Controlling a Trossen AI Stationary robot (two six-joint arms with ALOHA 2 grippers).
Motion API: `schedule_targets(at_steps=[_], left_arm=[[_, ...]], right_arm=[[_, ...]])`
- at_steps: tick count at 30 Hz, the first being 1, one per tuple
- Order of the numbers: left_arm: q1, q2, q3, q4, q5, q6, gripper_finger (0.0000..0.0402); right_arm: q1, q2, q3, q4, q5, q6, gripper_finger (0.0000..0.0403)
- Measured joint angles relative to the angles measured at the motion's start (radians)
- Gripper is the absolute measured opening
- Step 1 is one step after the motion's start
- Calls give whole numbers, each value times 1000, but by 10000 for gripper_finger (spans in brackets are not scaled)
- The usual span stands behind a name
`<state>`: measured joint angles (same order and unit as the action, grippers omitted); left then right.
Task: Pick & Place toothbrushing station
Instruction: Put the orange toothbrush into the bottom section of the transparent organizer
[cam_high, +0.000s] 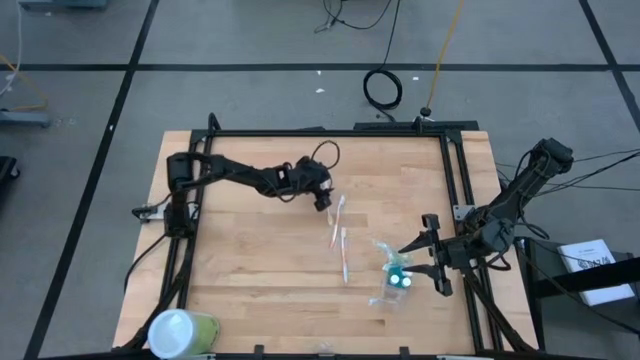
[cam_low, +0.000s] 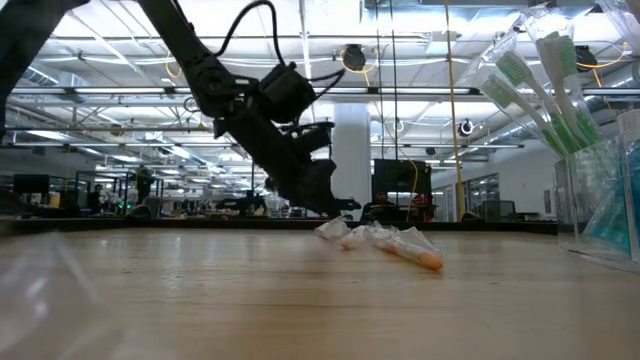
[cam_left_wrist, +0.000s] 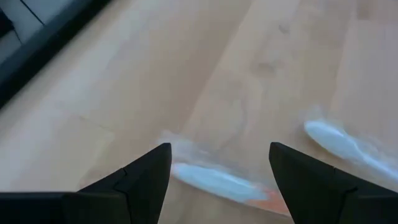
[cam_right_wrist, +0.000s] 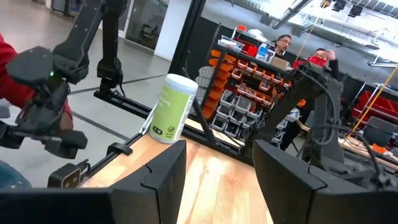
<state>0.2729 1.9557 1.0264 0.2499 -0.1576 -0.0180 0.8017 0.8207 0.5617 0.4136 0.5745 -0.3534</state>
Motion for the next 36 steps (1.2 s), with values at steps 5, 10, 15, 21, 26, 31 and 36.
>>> schedule_targets(at_steps=[5, 10, 15, 21, 26, 31, 36], left_arm=[[-16, 41, 0, 18, -63, -10, 278], [-18, 41, 3, -135, -205, -65, 278], [-24, 11, 6, -329, -239, -275, 278], [-55, -96, 1, -672, -100, -725, 278], [-143, -191, -4, -792, 95, -732, 278], [-202, -300, -2, -763, 206, -643, 278], [-256, -360, -2, -805, 271, -673, 278]], right_arm=[[0, 0, 0, 1, -1, 0, 175], [0, 0, 0, 4, -1, 1, 175], [0, 0, 0, 0, -1, 1, 172], [0, 1, 0, -9, 0, 1, 171], [0, 1, 0, -29, 0, 2, 171], [0, 2, 0, -52, 0, 20, 171], [0, 2, 0, -51, 0, 20, 171]])
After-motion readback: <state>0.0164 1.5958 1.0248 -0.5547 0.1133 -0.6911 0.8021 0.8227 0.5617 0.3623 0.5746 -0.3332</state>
